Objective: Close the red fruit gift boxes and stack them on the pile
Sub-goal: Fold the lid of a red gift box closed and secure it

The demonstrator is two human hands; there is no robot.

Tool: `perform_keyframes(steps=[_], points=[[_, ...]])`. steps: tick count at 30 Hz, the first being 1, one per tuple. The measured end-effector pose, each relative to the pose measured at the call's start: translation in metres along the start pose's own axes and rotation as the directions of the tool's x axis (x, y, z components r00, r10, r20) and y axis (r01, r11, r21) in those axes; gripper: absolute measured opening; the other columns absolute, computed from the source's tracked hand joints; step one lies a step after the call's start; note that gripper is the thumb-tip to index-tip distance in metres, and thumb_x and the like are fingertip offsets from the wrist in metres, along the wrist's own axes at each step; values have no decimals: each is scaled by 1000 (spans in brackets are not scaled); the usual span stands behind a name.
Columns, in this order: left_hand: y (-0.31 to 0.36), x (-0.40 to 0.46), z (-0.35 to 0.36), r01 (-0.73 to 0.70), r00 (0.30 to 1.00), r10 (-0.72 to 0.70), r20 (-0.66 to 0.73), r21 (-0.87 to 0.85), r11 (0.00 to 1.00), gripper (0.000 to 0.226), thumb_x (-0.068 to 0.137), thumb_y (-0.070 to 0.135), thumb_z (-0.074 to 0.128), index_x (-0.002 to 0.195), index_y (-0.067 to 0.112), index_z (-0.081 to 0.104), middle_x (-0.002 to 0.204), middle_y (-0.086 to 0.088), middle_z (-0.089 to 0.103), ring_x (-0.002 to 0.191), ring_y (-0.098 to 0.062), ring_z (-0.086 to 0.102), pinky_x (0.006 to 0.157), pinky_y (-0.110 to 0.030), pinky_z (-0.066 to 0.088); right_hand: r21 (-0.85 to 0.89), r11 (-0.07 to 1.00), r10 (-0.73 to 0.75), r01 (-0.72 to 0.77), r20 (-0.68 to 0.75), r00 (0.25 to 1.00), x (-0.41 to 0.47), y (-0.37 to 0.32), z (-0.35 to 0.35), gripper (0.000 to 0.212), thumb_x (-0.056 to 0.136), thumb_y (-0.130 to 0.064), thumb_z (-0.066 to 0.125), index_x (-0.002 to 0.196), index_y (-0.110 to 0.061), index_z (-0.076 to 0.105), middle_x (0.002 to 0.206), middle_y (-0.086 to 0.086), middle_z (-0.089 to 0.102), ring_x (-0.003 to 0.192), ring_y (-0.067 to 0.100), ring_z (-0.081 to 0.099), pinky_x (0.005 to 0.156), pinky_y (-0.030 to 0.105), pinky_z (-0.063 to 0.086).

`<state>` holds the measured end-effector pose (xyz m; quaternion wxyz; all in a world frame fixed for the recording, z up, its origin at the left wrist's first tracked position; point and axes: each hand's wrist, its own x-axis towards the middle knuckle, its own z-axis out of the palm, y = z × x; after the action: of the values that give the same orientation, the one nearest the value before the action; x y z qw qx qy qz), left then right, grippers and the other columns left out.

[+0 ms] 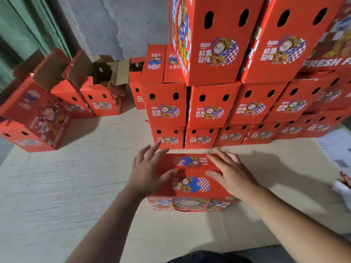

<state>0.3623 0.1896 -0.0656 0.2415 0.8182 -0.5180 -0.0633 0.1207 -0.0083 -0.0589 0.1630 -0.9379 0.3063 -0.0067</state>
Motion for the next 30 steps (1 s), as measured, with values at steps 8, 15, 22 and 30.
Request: perform_keyframes(steps=[8, 15, 22, 30], points=[[-8, 33, 8, -221, 959, 129, 253, 380, 898, 100, 83, 96, 17, 157, 32, 38, 142, -1, 55, 122, -32, 55, 104, -50, 45, -388, 921, -69, 43, -55, 996, 8, -3, 3, 81, 91, -75, 38, 162, -36, 29, 146, -1, 49, 121, 28, 45, 95, 40, 50], [-8, 25, 18, -142, 979, 78, 190, 350, 926, 108, 77, 103, 22, 160, 35, 27, 145, 1, 48, 131, -25, 46, 114, -49, 36, -148, 988, 64, -36, 188, 980, 14, 1, 9, 88, 90, -83, 29, 151, -54, -26, 164, -8, -4, 153, 28, -5, 124, 52, 15], [-4, 14, 21, -122, 965, 158, -210, 177, 977, 73, 97, 76, 41, 145, 22, 51, 142, -5, 51, 127, -29, 48, 108, -46, 37, 1, 999, 36, -37, -227, 973, -28, -43, 25, 85, 90, -68, 45, 162, -35, 14, 162, 3, 20, 143, 30, 27, 117, 46, 24], [0, 14, 20, -139, 985, 156, -76, 195, 971, 67, 101, 71, 35, 143, 23, 57, 145, 1, 58, 131, -27, 52, 113, -47, 38, -193, 980, -89, 43, -233, 969, -48, -48, 48, 73, 103, -62, 33, 160, -16, 36, 164, 7, 35, 154, 29, 29, 124, 50, 20]])
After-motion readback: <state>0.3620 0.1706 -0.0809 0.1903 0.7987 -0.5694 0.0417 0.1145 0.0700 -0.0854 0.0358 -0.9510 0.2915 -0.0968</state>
